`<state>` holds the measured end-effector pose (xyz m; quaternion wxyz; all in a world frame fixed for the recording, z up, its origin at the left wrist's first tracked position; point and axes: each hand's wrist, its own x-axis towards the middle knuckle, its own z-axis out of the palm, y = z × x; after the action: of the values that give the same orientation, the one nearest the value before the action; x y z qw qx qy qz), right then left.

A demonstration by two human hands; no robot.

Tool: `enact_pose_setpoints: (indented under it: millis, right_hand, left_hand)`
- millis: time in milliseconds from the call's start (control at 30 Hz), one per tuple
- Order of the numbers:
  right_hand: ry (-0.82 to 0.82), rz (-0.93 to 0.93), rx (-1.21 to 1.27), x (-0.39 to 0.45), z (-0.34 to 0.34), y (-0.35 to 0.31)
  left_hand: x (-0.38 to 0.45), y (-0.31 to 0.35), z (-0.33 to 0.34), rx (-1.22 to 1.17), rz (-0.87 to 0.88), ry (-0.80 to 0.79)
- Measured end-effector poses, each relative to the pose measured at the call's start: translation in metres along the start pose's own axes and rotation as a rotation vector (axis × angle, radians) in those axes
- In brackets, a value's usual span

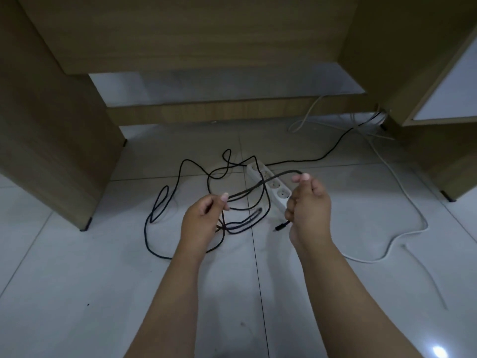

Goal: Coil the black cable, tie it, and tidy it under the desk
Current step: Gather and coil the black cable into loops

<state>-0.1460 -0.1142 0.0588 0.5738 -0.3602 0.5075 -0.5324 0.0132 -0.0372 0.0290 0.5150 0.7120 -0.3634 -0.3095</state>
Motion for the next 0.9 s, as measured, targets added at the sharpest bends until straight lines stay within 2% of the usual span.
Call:
enact_pose_setpoints:
  millis: [100,167,300,433,533,633,733,800,833,900]
  right_hand:
    - [0.048,0.039,0.056,0.000,-0.002,0.003]
    - [-0.029,0.103,-0.054,-0.003,0.002,0.017]
    - [-0.251,0.251,-0.302,-0.017,0.012,0.038]
    - [-0.389,0.139,-0.476,-0.027,0.009,0.054]
    - [-0.534,0.135,-0.431,-0.034,0.001,0.064]
    - [-0.447,0.157,-0.314,-0.031,-0.004,0.072]
    - [-0.275,0.169,-0.247,-0.017,-0.015,0.075]
    - [-0.225,0.165,-0.194,-0.013,-0.019,0.076]
    - [-0.226,0.173,-0.170,-0.014,-0.019,0.077]
    - [-0.274,0.231,-0.171,-0.015,-0.015,0.079]
  left_hand:
    - [0.000,-0.007,-0.002,-0.140,-0.054,0.069]
    - [-0.002,-0.007,0.007,-0.290,-0.104,0.058]
    - [-0.016,-0.005,0.037,-0.089,-0.072,0.080]
    - [-0.027,-0.018,0.052,-0.275,-0.210,0.213]
    - [-0.029,-0.033,0.056,-0.321,-0.280,0.224]
    - [-0.031,-0.046,0.056,-0.196,-0.252,0.051]
    - [-0.035,-0.051,0.054,-0.205,-0.218,-0.308]
    - [-0.036,-0.050,0.054,-0.237,-0.198,-0.484]
    - [-0.037,-0.050,0.055,-0.232,-0.191,-0.513]
    - [-0.038,-0.050,0.061,-0.184,-0.182,-0.468]
